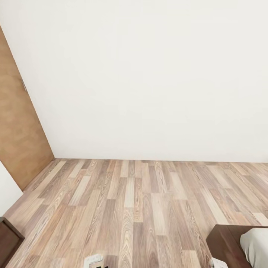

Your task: In the bedroom, move the book from the bed onto either nightstand, and place the two sandals side by side next to the bed.

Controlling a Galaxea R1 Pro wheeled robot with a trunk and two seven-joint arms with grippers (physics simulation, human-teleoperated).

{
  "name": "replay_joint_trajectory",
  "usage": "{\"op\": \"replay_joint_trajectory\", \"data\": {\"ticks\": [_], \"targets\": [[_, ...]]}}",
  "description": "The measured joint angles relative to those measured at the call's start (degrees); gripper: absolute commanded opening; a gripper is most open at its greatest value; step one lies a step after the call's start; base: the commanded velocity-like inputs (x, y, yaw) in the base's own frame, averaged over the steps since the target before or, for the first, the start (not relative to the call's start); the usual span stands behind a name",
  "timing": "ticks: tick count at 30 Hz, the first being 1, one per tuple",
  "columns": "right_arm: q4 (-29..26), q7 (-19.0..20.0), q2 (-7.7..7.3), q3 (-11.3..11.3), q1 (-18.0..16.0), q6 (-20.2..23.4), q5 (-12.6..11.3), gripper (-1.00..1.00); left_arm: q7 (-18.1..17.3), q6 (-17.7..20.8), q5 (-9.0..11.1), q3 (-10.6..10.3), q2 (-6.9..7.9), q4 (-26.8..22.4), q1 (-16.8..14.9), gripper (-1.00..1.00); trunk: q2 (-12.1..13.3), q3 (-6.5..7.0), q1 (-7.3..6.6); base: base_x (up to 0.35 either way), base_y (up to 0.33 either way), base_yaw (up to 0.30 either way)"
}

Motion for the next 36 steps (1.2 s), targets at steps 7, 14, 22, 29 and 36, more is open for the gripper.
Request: {"op": "replay_joint_trajectory", "data": {"ticks": [7, 14, 22, 29, 36], "targets": [[0.00, 0.00, -0.01, 0.00, 0.01, 0.00, 0.00, 1.00, 0.00, 0.00, -0.01, 0.00, 0.00, 0.00, 0.00, 1.00, 0.00, 0.00, 0.00, 0.334, 0.000, 0.000], [0.00, 0.00, 0.03, 0.00, 0.02, -0.01, 0.00, 1.00, 0.00, 0.00, 0.02, 0.00, 0.00, 0.00, 0.00, 1.00, 0.00, 0.00, 0.00, 0.334, 0.000, 0.000], [0.00, 0.00, 0.01, 0.00, 0.01, 0.00, 0.00, 1.00, -0.01, 0.00, -0.01, 0.00, 0.00, 0.00, 0.00, 1.00, 0.00, 0.00, 0.00, 0.334, 0.000, 0.000], [0.00, 0.00, 0.04, 0.00, 0.04, 0.00, 0.00, 1.00, -0.01, 0.00, 0.01, 0.00, 0.00, 0.00, 0.00, 1.00, 0.00, 0.00, 0.00, 0.334, 0.000, 0.000], [0.00, 0.00, 0.00, 0.00, 0.03, 0.00, 0.00, 1.00, -0.01, 0.00, -0.01, 0.00, 0.00, 0.00, 0.00, 1.00, 0.00, 0.00, 0.00, 0.334, 0.000, 0.000]]}}
